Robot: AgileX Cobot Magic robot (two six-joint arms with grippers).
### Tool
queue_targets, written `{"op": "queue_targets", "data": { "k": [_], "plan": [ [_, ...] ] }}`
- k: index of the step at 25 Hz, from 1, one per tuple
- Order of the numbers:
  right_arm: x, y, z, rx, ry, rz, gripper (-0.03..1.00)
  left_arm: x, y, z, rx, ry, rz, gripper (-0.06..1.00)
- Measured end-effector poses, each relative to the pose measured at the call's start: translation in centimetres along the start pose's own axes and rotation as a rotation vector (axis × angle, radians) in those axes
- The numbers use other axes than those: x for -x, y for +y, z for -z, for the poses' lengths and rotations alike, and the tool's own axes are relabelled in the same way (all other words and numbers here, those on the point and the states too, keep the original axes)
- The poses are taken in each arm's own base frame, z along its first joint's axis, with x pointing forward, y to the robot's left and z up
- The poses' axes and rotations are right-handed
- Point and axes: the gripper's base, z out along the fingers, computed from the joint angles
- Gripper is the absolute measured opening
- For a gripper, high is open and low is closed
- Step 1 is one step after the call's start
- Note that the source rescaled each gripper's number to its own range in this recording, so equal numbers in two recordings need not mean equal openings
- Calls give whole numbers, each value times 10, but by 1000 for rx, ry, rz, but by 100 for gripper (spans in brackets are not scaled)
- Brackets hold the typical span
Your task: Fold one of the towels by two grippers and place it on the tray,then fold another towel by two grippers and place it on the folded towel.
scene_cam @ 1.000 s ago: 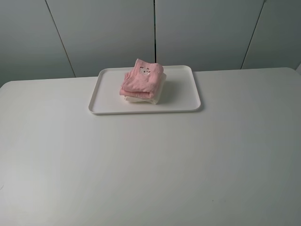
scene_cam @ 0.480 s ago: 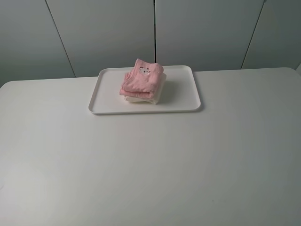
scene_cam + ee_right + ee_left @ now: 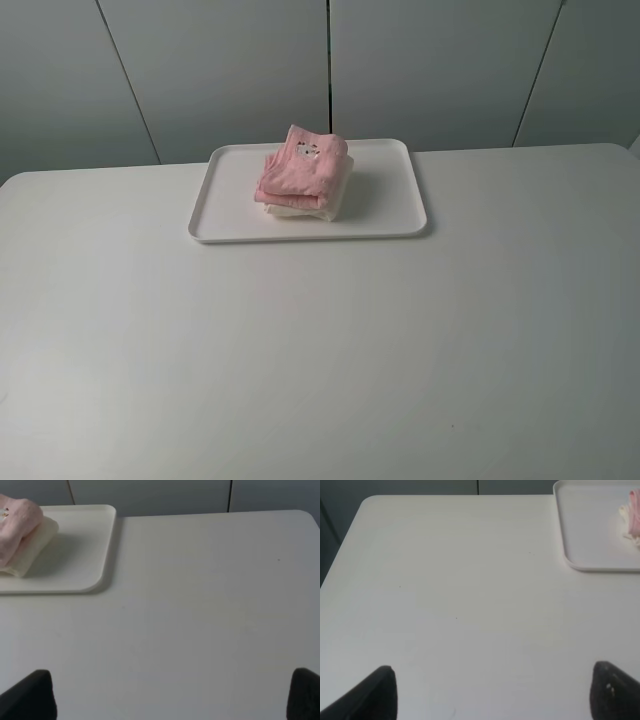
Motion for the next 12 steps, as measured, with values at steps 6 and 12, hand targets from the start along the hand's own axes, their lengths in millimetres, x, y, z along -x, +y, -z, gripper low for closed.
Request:
{"op": "queue_targets", "data": {
  "k": [6,12],
  "plan": [
    [0,1,0,7,0,-4,100,0,0,0,0,0,0,99],
    [0,1,0,14,0,-9,100,0,0,0,0,0,0,99]
  ]
}}
